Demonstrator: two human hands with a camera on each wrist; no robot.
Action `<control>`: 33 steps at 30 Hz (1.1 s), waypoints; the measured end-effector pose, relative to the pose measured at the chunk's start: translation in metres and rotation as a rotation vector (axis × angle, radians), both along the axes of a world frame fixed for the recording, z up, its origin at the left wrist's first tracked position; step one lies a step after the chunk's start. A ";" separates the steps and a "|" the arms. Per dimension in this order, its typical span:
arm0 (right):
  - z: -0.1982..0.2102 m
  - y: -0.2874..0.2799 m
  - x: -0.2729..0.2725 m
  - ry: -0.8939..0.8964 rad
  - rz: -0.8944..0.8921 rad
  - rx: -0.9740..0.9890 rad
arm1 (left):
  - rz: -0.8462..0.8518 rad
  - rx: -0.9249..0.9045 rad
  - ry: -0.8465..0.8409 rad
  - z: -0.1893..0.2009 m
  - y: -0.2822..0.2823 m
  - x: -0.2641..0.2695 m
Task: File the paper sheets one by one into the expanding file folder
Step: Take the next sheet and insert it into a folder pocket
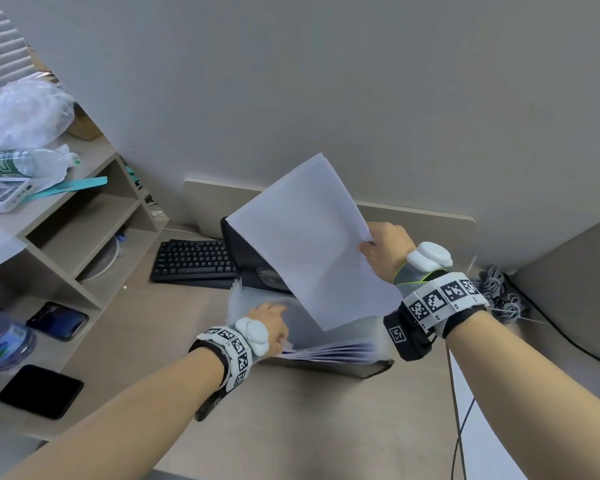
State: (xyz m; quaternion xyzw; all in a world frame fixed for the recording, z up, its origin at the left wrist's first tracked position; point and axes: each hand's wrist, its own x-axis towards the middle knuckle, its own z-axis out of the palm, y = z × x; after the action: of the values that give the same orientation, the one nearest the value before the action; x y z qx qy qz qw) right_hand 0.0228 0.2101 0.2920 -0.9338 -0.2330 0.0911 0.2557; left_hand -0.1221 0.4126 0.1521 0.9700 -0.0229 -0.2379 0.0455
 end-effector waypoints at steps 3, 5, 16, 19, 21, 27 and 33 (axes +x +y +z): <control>0.000 -0.004 -0.006 0.009 0.048 0.004 | 0.080 -0.064 0.022 0.003 0.002 0.008; 0.001 -0.006 -0.008 0.016 0.073 -0.010 | 0.155 -0.120 -0.001 0.003 0.004 0.012; -0.007 0.007 -0.011 -0.108 0.194 -0.308 | 0.217 -0.159 -0.016 0.005 0.008 0.021; -0.005 0.016 -0.017 -0.122 0.269 -0.448 | 0.219 -0.083 -0.011 0.005 0.009 0.023; -0.004 0.020 -0.019 -0.125 0.307 -0.505 | 0.229 -0.026 -0.033 0.005 0.010 0.022; -0.009 0.032 -0.020 -0.119 0.402 -0.591 | 0.164 0.118 -0.099 -0.001 0.007 0.017; -0.010 0.033 -0.027 -0.124 0.442 -0.643 | 0.142 0.136 -0.135 0.000 0.007 0.016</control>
State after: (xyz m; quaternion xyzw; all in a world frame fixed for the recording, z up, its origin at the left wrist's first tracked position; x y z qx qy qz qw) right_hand -0.0045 0.2427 0.2822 -0.8973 -0.4032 0.1557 -0.0902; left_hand -0.1062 0.4199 0.1524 0.9838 0.0593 -0.1694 -0.0051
